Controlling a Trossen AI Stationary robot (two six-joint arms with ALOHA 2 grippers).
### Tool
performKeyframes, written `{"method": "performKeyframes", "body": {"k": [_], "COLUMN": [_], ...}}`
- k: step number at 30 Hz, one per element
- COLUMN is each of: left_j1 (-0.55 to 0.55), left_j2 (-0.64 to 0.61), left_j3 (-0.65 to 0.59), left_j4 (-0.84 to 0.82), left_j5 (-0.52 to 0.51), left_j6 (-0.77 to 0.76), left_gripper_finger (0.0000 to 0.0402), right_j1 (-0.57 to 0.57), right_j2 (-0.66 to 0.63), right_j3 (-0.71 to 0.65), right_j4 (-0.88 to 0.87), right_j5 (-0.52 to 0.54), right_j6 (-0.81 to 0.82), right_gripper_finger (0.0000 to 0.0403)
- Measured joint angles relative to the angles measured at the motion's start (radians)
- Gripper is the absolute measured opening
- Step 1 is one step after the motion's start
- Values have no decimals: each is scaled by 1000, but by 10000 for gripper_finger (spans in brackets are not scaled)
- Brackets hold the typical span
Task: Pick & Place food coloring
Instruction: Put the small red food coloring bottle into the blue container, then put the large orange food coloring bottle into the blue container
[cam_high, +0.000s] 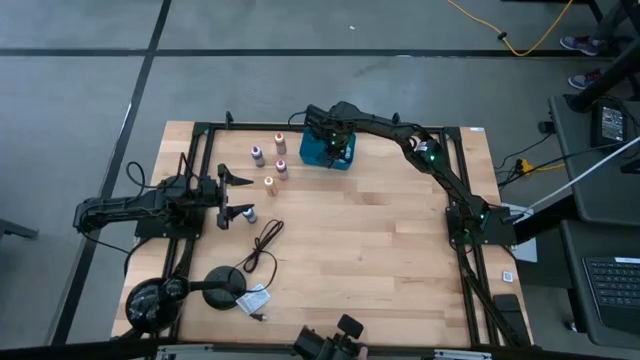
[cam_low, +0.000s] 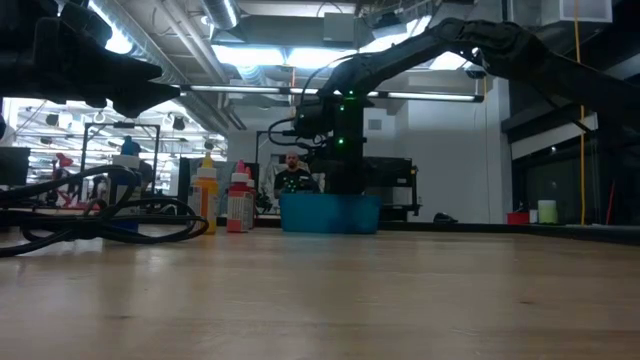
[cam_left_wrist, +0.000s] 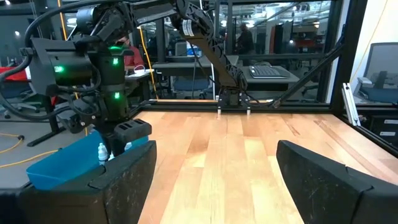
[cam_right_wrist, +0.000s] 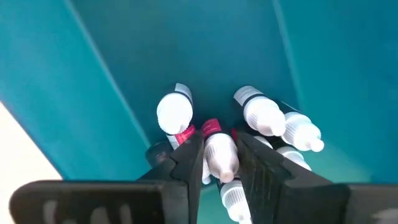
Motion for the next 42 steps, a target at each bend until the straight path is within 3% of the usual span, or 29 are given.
{"method": "performKeyframes", "body": {"k": [8,24,28,37,42], "left_j1": [0,0,0,0,0], "left_j2": [0,0,0,0,0], "left_j3": [0,0,0,0,0], "left_j4": [0,0,0,0,0], "left_j5": [0,0,0,0,0], "left_j6": [0,0,0,0,0], "left_gripper_finger": [327,327,329,329,327], "right_j1": [1,23,62,169,229], "right_j2": [-4,-135,-242,-571,-742], "right_j3": [0,-21,-177,-613,-810], "right_j4": [-4,13,128,404,611], "right_j5": [1,50,22,4,-114], "right_j6": [2,48,51,121,133], "right_gripper_finger": [131,134,156,270,331]}}
